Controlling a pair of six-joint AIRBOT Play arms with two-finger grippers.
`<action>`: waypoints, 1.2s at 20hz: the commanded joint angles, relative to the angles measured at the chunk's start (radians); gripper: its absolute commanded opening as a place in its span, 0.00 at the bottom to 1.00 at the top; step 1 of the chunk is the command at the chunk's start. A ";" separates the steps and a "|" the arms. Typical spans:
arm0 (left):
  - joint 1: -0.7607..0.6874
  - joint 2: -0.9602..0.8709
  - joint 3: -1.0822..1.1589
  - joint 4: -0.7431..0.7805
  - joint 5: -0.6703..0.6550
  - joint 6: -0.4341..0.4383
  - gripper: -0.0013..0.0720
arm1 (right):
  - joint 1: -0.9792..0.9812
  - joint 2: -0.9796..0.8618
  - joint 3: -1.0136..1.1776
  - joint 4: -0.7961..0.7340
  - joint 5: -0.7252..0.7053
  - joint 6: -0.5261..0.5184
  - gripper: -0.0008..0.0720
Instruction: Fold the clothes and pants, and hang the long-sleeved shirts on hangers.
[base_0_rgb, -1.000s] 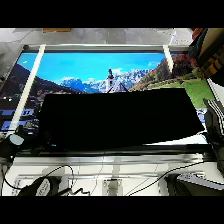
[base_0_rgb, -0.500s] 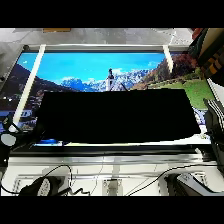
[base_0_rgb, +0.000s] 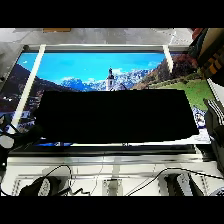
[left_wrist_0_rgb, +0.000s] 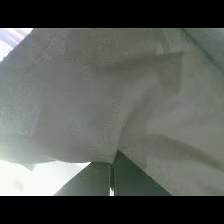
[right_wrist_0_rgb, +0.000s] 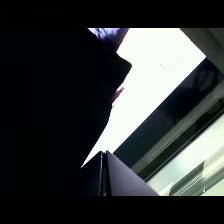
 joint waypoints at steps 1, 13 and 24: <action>0.000 0.003 0.001 0.021 -0.006 0.000 0.03 | 0.029 -0.064 -0.014 -0.026 -0.040 0.010 0.19; 0.000 0.003 0.001 0.010 -0.006 -0.001 0.03 | 0.029 -0.494 -0.014 0.232 -0.185 -0.051 0.65; 0.000 0.005 0.041 0.011 -0.060 0.000 0.03 | 0.039 -0.433 0.031 0.158 -0.080 -0.139 0.04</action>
